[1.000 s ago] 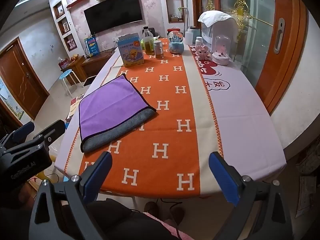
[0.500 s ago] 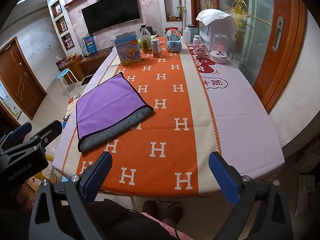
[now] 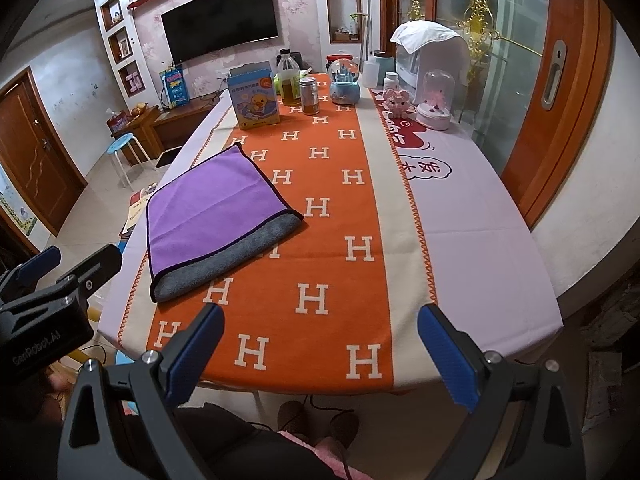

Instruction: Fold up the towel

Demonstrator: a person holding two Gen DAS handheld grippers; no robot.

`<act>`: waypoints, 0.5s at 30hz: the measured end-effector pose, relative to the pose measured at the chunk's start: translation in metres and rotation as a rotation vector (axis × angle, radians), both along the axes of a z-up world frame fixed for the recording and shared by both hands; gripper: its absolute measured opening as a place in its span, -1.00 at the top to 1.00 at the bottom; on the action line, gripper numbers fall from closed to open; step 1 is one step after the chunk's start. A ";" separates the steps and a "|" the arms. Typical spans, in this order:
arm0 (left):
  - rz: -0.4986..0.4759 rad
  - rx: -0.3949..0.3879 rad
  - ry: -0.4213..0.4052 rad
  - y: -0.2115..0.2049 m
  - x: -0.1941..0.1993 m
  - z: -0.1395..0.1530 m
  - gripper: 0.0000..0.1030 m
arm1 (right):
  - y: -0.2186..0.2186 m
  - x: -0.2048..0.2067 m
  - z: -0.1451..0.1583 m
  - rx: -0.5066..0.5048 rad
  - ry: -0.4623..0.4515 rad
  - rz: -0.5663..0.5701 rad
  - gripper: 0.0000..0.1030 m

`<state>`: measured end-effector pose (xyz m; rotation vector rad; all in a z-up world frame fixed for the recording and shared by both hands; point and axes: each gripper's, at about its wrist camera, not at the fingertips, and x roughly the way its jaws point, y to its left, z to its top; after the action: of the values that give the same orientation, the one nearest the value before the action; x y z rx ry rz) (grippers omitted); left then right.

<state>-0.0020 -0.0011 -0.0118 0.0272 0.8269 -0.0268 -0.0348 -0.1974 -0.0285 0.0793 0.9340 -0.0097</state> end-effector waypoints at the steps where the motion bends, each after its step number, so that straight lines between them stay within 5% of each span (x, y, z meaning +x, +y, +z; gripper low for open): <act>1: -0.006 -0.005 0.002 0.000 -0.001 -0.001 -0.98 | 0.002 0.000 0.001 -0.006 0.001 -0.003 -0.90; 15: -0.056 -0.060 0.045 0.021 0.013 -0.009 -0.98 | 0.024 0.011 -0.003 -0.046 0.026 -0.061 -0.90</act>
<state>0.0107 0.0194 -0.0204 -0.0071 0.8702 -0.1054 -0.0239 -0.1731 -0.0320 0.0655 0.9565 -0.0885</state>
